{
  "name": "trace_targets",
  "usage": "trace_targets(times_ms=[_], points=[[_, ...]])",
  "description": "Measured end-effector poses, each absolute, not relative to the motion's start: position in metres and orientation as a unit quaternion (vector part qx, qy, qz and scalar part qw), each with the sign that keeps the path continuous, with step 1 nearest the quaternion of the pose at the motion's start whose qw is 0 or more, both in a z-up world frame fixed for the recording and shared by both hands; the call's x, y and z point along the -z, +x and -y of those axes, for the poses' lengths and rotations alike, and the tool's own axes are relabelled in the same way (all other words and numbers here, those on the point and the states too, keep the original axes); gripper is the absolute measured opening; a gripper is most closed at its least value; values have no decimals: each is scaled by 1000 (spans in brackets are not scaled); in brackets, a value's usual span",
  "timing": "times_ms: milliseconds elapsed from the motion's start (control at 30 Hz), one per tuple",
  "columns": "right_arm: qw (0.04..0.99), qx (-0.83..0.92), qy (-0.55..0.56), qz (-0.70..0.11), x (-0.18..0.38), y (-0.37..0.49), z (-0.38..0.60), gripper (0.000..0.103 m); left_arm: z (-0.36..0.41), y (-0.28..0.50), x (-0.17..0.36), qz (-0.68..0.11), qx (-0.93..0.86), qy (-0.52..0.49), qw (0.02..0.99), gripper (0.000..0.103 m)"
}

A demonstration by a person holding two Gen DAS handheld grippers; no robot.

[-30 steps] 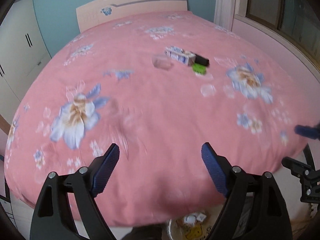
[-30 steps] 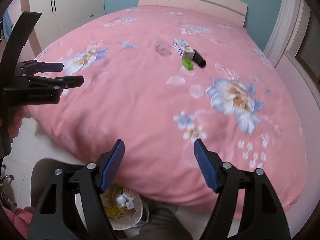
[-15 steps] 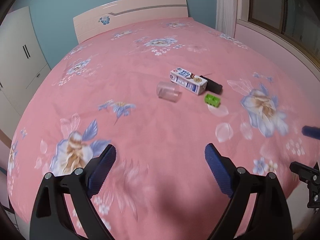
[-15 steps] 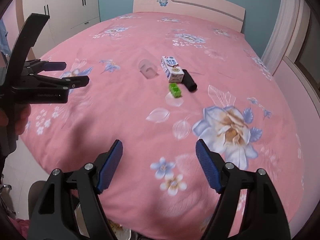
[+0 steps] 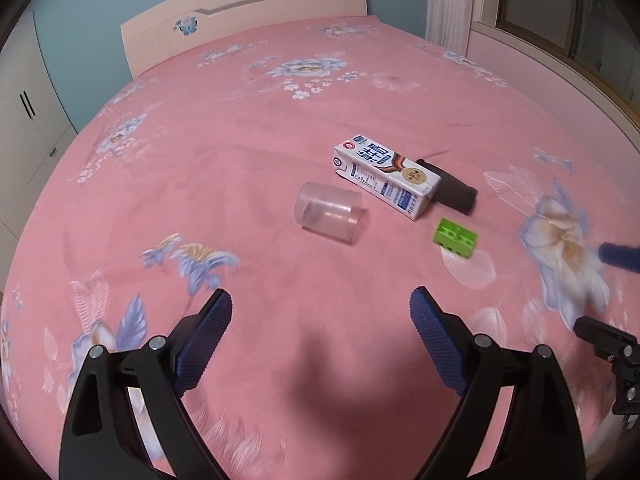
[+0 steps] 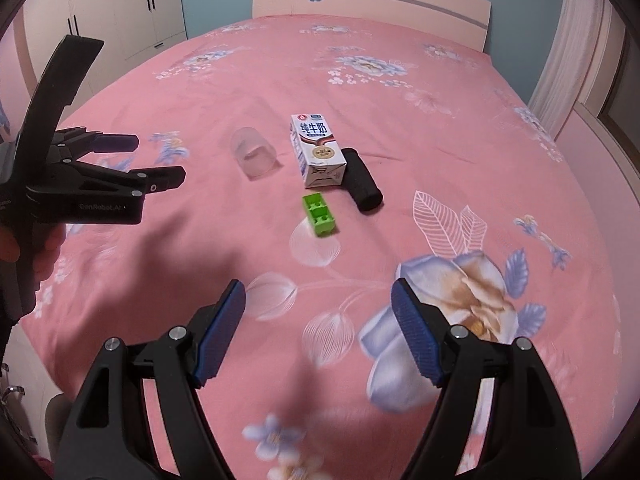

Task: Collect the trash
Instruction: 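Grasp the clear plastic cup with the left tool while the right tool grasps the green Lego brick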

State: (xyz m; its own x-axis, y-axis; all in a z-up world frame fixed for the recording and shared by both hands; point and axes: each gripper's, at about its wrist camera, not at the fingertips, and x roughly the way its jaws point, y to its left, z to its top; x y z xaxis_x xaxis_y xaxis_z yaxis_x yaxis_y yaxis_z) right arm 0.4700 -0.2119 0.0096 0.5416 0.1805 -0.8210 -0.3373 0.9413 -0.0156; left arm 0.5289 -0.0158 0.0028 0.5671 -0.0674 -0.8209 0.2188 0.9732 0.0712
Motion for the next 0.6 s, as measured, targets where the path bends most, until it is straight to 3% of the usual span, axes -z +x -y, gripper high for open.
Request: trace_targets(times_ms=[600], points=[[849,-163,-76,-497,74,566,197,75,28,630,71,-469,85,82,875,92]])
